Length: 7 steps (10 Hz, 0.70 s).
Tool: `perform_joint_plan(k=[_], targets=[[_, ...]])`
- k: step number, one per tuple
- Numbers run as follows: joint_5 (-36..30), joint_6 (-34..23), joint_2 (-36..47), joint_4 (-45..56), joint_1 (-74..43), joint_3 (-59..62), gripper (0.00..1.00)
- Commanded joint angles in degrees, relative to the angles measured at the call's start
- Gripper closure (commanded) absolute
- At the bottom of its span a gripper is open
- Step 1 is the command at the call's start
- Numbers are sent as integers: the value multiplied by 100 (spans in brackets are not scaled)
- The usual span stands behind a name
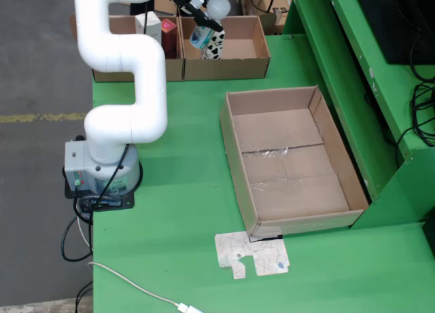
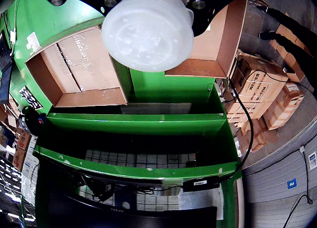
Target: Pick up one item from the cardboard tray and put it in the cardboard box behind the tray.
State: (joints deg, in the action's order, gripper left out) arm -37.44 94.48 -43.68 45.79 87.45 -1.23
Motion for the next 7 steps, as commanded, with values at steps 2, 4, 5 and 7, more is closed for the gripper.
perform_joint_plan(k=[2, 4, 5, 7], targets=[[89, -284, -30, -504, 10, 123, 100], [81, -406, -58, -636, -30, 123, 100], [72, -494, -112, -774, -55, 123, 100], [-11, -561, -213, -915, -142, 123, 100]])
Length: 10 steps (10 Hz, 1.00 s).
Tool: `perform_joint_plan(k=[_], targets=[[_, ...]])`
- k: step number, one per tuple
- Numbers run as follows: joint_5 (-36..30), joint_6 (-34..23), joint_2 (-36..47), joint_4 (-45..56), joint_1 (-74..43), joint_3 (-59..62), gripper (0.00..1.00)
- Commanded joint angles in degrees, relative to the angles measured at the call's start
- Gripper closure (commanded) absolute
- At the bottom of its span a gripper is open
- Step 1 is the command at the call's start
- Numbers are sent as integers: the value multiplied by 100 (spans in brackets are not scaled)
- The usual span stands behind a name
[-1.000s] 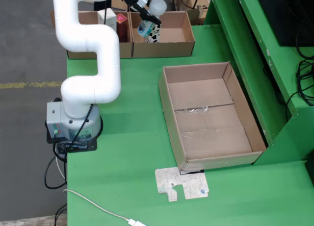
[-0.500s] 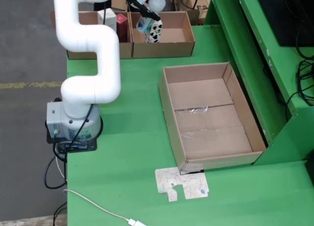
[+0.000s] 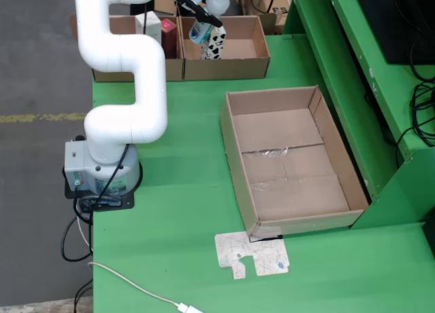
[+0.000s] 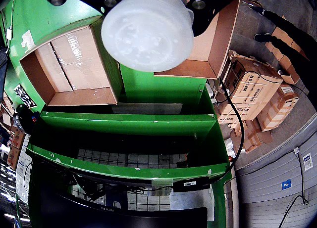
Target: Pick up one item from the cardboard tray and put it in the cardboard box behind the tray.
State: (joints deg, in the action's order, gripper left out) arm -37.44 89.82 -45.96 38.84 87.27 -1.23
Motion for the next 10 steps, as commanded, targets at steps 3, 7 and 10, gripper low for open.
perform_joint_plan(k=[3, 7, 10], targets=[[-57, -49, 15, -180, -160, 123, 100], [-270, 307, 131, 361, -296, 123, 100], [-277, 297, 145, 375, -327, 123, 100]])
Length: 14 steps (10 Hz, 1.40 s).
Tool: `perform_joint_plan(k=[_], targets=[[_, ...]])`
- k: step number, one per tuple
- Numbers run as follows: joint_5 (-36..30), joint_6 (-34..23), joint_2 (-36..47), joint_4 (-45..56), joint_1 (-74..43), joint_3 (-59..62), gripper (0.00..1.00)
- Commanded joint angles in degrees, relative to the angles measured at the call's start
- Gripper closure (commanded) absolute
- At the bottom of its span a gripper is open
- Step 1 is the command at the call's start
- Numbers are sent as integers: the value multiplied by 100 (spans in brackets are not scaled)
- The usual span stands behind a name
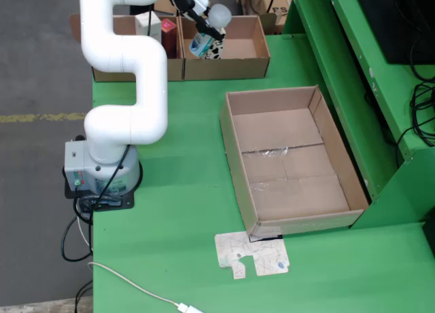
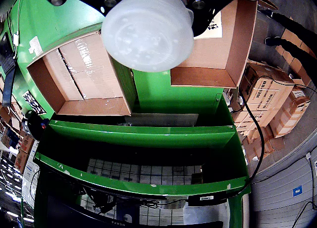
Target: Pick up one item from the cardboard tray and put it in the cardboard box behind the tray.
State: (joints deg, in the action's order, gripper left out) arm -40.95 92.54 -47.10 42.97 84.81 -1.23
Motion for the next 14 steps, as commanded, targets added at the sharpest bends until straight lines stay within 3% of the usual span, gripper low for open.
perform_joint_plan(k=[1, 8, 11, 14], targets=[[-23, 132, 289, 167, -100, 123, 100], [-96, 390, 471, 449, 130, 123, 100], [-51, -168, -53, -507, 7, 123, 100], [-142, -91, -152, -472, -45, 123, 100]])
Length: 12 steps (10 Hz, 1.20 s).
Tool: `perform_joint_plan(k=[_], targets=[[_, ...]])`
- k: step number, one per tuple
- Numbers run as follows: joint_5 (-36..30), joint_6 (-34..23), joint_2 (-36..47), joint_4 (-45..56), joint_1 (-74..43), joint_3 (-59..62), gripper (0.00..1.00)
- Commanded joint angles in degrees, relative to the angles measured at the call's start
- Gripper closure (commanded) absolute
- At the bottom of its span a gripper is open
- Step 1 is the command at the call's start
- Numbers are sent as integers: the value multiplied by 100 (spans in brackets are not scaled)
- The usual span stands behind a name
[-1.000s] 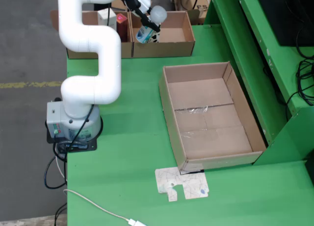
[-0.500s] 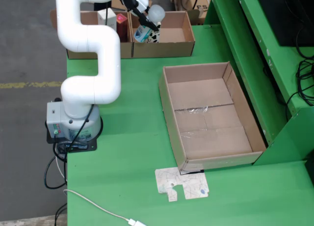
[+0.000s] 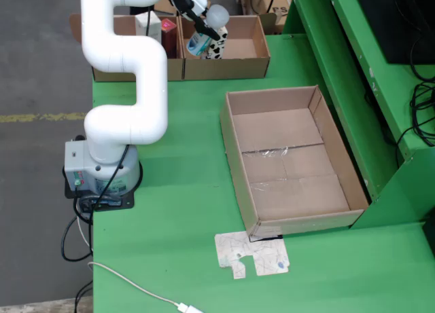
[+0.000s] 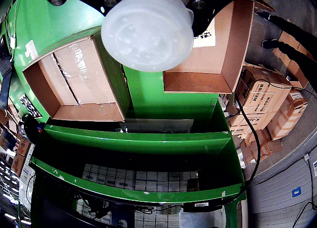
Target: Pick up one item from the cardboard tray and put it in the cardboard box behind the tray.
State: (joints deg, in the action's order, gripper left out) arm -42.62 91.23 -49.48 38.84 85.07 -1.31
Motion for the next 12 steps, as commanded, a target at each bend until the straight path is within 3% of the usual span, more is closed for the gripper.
perform_joint_plan(k=[1, 7, 11, 12], targets=[[18, 58, 90, -55, -44, 131, 100], [-253, -126, -285, -366, -332, 131, 100], [-513, 66, -388, -151, -518, 131, 100], [-541, 82, 191, -844, -535, -1151, 100]])
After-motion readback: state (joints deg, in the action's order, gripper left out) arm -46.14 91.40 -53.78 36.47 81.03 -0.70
